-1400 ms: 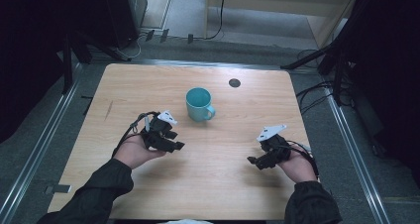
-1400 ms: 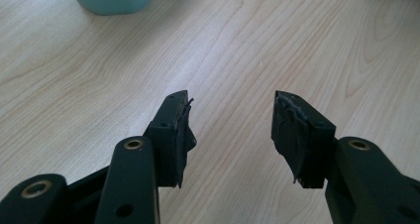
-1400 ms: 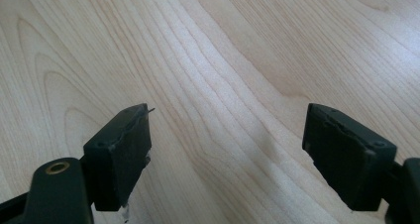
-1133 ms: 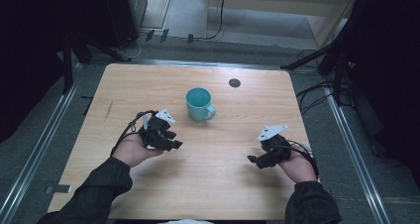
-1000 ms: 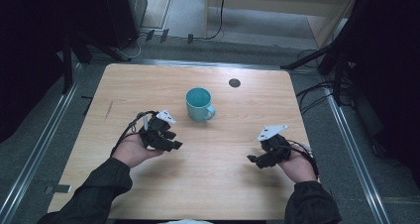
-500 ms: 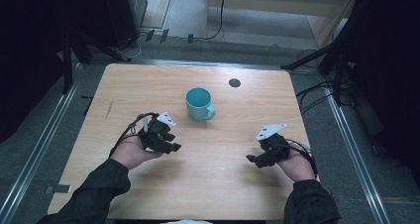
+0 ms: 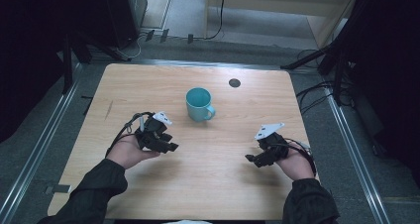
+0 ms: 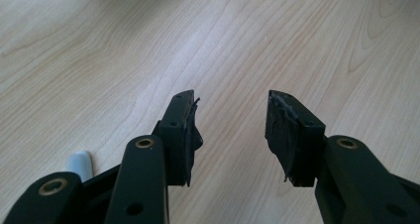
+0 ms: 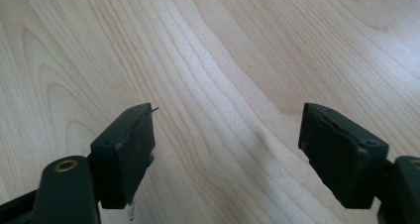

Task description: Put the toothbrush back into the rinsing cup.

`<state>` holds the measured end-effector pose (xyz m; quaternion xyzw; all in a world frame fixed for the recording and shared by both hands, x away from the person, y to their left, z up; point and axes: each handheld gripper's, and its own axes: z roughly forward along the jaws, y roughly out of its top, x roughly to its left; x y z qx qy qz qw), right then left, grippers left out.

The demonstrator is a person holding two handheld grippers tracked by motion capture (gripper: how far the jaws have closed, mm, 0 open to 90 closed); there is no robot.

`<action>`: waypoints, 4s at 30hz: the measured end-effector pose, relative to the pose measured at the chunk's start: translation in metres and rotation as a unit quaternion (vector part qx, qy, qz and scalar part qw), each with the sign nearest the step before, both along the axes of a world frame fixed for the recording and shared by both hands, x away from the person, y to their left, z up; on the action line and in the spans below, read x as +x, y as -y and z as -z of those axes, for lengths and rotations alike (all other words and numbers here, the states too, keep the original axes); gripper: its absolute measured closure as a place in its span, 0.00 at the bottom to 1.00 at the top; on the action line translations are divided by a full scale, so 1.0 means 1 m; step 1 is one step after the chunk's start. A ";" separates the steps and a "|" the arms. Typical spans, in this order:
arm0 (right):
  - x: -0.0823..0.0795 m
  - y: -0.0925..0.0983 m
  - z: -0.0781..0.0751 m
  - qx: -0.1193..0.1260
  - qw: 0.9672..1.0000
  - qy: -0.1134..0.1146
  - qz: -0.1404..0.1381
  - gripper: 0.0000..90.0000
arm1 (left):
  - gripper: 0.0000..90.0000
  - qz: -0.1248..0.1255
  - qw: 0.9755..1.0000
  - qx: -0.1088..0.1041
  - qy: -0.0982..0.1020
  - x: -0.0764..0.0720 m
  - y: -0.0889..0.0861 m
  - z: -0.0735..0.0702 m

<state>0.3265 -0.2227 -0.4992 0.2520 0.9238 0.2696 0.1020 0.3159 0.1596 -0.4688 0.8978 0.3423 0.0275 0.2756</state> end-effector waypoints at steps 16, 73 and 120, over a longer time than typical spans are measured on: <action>0.007 -0.009 0.000 -0.002 1.000 -0.002 -0.012 0.24 | 0.58 -0.041 0.999 -0.002 -0.009 0.000 -0.024 -0.002; 0.016 -0.024 0.002 -0.020 0.999 -0.010 -0.033 0.24 | 0.68 -0.116 0.978 0.130 -0.117 -0.002 -0.090 0.029; 0.015 -0.021 0.004 -0.038 0.999 -0.003 -0.027 0.24 | 0.88 -0.128 0.964 0.190 -0.133 0.004 -0.084 0.038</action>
